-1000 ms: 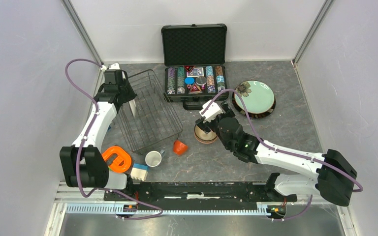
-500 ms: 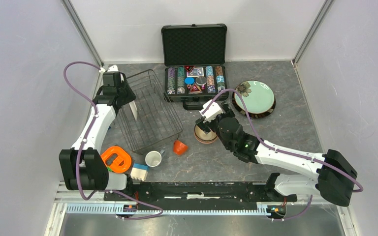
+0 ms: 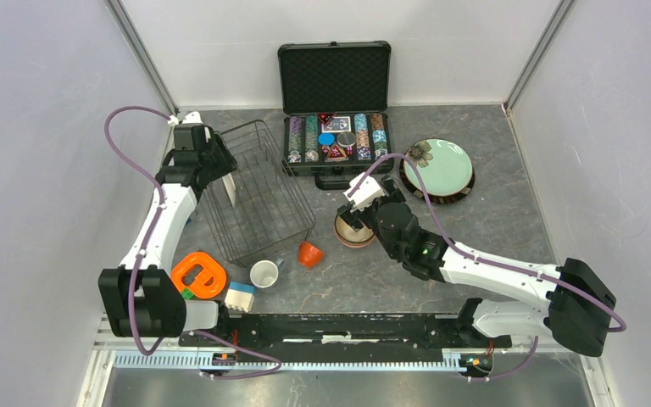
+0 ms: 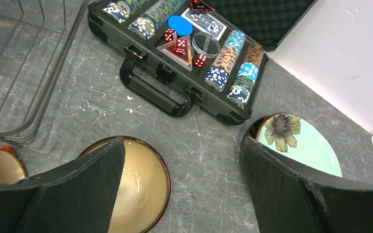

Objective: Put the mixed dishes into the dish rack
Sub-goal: Insert the plate into the dish rack.

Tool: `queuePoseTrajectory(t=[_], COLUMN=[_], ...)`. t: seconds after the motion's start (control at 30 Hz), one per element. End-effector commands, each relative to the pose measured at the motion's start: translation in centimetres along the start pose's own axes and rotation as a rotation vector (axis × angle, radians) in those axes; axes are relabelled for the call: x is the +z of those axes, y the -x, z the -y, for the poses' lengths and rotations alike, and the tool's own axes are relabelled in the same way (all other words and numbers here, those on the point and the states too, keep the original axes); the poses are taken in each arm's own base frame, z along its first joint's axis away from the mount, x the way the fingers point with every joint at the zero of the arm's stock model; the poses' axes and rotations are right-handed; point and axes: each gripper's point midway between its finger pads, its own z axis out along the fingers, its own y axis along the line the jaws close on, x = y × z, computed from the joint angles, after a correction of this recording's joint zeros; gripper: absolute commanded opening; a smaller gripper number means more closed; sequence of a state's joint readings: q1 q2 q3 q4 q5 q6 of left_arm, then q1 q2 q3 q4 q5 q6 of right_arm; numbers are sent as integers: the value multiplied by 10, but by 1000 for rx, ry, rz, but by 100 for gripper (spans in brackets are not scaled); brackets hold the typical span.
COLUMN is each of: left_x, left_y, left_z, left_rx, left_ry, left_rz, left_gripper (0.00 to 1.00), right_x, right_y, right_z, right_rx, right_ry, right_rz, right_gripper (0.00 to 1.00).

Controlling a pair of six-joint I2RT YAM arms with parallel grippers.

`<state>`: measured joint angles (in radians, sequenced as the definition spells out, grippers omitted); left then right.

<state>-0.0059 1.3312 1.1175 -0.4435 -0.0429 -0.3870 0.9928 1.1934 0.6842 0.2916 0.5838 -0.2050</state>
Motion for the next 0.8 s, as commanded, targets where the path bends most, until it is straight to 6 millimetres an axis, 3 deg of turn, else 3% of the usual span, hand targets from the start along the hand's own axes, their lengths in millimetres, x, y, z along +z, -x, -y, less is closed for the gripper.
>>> queuePoseTrajectory(t=[0.0,0.13,0.2,0.27,0.33,0.43,0.63,0.77], left_x=[-28,-39,-45,-52,-59,-67,-79,-86], left_y=[32,39,42,46,49,52,55,53], left_z=[9,12,14,18,21,28,45,61], left_rx=[13,20,24,30,30,31,42,33], left_ry=[-29,-39,-50,-70,-87,-119,-210,-298], left_rz=[87,101,109,119,131,135,120,97], left_gripper=[61,66,61,47,23,5,2,2], right_x=[-2,-3,-3,-3,-3,-3,-3,-1], right_y=[18,18,17,17,17,16,15,9], right_z=[8,9,9,9,10,9,15,31], right_rx=[51,54,54,55,54,51,55,77], right_ry=[-21,-25,-25,-25,-27,-26,-54,-103], right_rz=[46,45,44,45,44,43,36,21], right_gripper=[93,93,93,93,94,94,93,94])
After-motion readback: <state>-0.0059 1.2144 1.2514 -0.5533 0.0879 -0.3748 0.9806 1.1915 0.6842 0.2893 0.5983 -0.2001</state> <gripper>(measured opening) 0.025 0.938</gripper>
